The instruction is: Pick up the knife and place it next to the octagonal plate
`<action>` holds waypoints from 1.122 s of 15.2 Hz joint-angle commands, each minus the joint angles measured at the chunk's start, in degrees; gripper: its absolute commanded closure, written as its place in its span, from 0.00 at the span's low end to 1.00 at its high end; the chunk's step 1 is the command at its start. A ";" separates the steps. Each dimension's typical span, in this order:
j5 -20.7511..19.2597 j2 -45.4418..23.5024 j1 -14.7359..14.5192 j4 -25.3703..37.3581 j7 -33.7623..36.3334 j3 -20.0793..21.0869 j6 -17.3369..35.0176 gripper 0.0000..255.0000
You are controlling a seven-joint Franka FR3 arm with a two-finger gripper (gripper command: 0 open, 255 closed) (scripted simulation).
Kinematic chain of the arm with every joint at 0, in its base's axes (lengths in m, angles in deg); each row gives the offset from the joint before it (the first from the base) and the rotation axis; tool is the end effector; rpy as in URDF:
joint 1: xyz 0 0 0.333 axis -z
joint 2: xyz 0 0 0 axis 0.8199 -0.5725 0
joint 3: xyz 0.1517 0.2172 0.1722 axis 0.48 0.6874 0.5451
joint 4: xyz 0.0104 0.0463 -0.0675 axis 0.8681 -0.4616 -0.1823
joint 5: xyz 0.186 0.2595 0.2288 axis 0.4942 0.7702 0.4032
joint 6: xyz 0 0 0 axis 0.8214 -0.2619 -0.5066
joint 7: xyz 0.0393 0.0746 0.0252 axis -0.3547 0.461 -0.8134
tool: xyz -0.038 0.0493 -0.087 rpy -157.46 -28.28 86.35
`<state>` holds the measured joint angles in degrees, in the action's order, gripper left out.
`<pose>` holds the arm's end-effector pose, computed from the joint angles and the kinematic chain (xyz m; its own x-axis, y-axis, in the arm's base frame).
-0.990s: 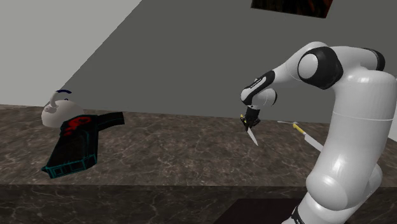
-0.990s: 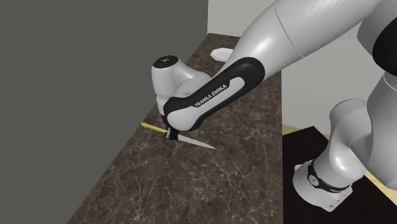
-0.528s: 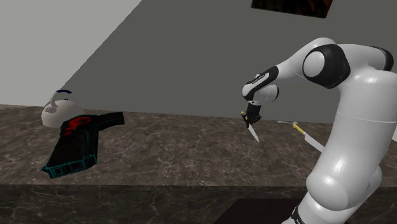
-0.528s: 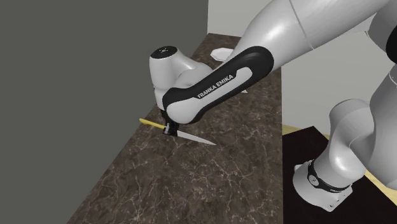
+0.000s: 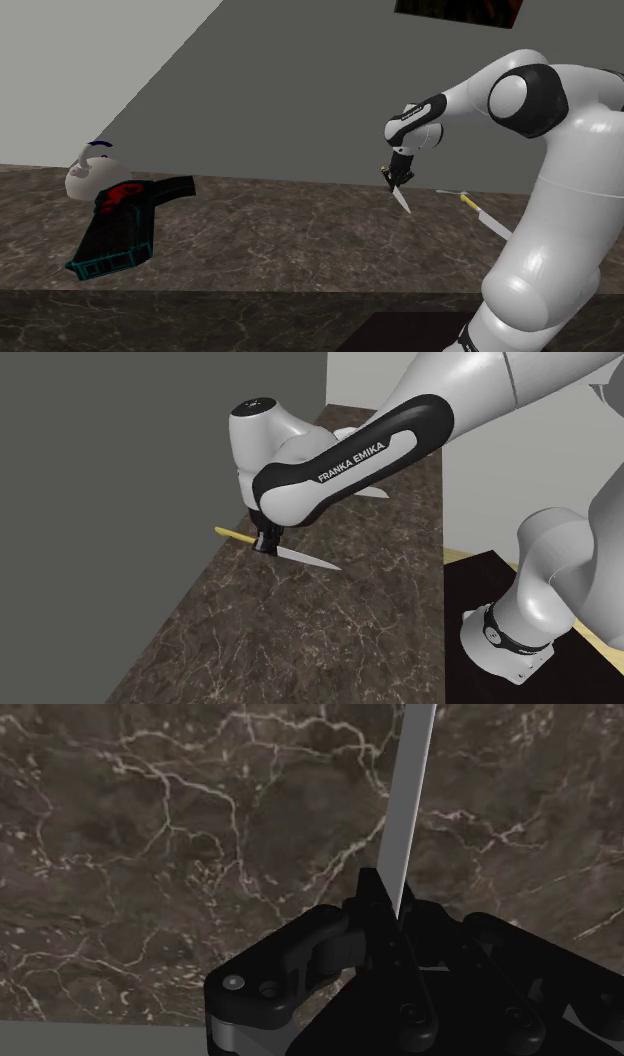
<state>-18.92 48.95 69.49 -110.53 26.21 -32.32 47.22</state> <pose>0.4729 -0.3152 0.3616 0.7978 -0.6025 0.0212 -0.6027 -0.7980 0.0024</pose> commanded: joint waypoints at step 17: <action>-3.45 8.47 4.16 -1.62 -6.78 -4.52 -6.30 1.00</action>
<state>-22.26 57.15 73.04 -111.51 20.66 -36.24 40.52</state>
